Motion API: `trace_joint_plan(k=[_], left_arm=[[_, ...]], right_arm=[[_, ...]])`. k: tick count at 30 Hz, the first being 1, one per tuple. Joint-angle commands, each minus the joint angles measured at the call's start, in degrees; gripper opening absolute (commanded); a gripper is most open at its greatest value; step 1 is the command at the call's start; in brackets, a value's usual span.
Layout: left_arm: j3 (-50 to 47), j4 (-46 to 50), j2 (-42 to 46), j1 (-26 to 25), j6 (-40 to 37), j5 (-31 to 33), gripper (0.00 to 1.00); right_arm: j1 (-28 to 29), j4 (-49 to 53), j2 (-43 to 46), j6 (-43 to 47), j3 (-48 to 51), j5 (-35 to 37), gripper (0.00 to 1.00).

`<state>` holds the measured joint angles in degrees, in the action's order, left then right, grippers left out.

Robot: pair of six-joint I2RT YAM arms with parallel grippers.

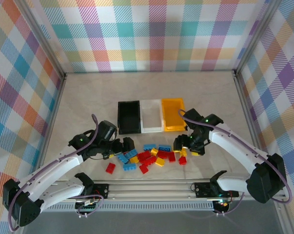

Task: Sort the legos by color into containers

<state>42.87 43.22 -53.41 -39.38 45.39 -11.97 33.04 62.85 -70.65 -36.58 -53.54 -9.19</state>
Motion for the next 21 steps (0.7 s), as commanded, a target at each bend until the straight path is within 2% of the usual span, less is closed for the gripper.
trace_joint_plan(k=[1,10,21], left_arm=[[-0.9,-1.4,2.1,-0.7,1.6,-0.7,1.0],[-2.4,-0.7,4.1,-0.7,2.8,-0.5,1.0],[-2.4,-0.5,3.1,-0.7,2.6,-0.2,1.0]], right_arm=[[0.3,-1.2,1.6,-2.5,2.1,2.1,0.77],[0.3,-4.8,-2.9,-0.9,4.1,5.4,0.61],[0.2,-6.7,-10.4,2.8,1.4,7.8,0.52]])
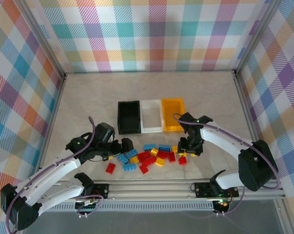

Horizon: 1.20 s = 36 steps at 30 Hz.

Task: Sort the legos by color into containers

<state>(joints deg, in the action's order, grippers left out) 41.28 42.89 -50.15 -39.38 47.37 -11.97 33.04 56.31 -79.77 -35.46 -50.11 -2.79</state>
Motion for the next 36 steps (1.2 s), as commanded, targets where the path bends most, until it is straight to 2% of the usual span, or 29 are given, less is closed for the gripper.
trace_joint_plan(k=[1,12,36], left_arm=[[-0.7,-0.1,-0.3,-0.7,0.4,-0.2,1.0],[1.8,0.8,-4.4,-0.7,-1.3,0.5,1.0],[4.1,3.4,-7.2,-0.7,-3.4,1.2,1.0]], right_arm=[[0.2,-0.6,-2.0,2.0,-2.4,1.6,0.52],[-0.4,-2.8,-9.1,4.9,-4.4,2.8,0.48],[-1.1,-7.0,-12.8,5.5,-0.9,4.7,0.45]])
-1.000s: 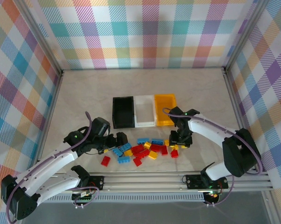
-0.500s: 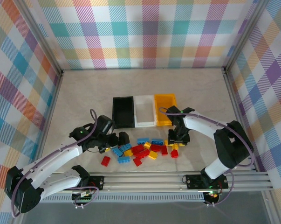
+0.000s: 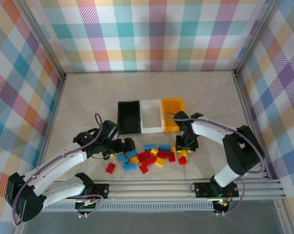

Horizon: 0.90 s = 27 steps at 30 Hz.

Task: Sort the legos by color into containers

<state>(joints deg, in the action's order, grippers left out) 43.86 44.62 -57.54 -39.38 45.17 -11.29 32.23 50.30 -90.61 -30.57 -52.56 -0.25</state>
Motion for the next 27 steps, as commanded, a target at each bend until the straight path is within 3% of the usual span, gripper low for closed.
trace_joint_plan(k=[1,12,18,27], left_arm=[[1.6,1.7,0.2,-0.7,-1.2,0.6,1.0],[0.9,2.3,1.2,-0.7,-0.7,0.7,1.0],[0.9,2.6,1.5,-0.7,-0.2,0.8,1.0],[1.5,2.1,-0.1,-0.7,-0.9,0.3,1.0]], right_arm=[[-0.3,-1.1,-1.9,0.5,1.9,2.3,0.45],[0.3,-0.5,-2.5,-1.0,3.1,7.3,0.42],[1.5,1.2,-4.6,-2.6,2.4,8.8,0.46],[1.5,4.0,1.1,-9.3,5.8,11.1,0.45]])
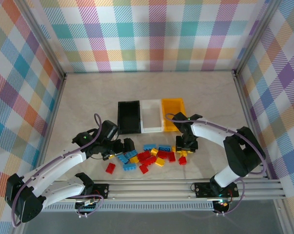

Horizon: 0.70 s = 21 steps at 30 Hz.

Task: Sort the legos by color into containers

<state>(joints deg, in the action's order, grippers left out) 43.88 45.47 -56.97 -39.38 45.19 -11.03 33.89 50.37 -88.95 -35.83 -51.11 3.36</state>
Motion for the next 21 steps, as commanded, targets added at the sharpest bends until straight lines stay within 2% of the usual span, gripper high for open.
trace_joint_plan(k=[1,7,11,15,21], left_arm=[[1.6,1.1,-1.2,-0.7,-1.1,-0.1,1.0],[3.0,0.7,-4.2,-0.7,-2.9,-1.1,1.0],[3.7,1.2,-5.1,-0.7,-4.0,-1.1,1.0],[3.3,1.7,-4.5,-0.7,-4.2,-1.0,1.0],[2.1,1.7,-3.1,-0.6,-3.5,-0.7,1.0]], right_arm=[[-0.1,4.4,0.4,-4.5,4.6,7.9,0.45],[-0.1,5.0,2.4,-5.5,4.9,7.8,0.45],[0.1,-0.4,3.4,-3.3,6.6,2.4,0.5],[0.0,-0.5,2.9,-2.3,6.4,2.5,0.56],[-0.1,-1.7,0.8,-1.5,6.3,2.3,0.56]])
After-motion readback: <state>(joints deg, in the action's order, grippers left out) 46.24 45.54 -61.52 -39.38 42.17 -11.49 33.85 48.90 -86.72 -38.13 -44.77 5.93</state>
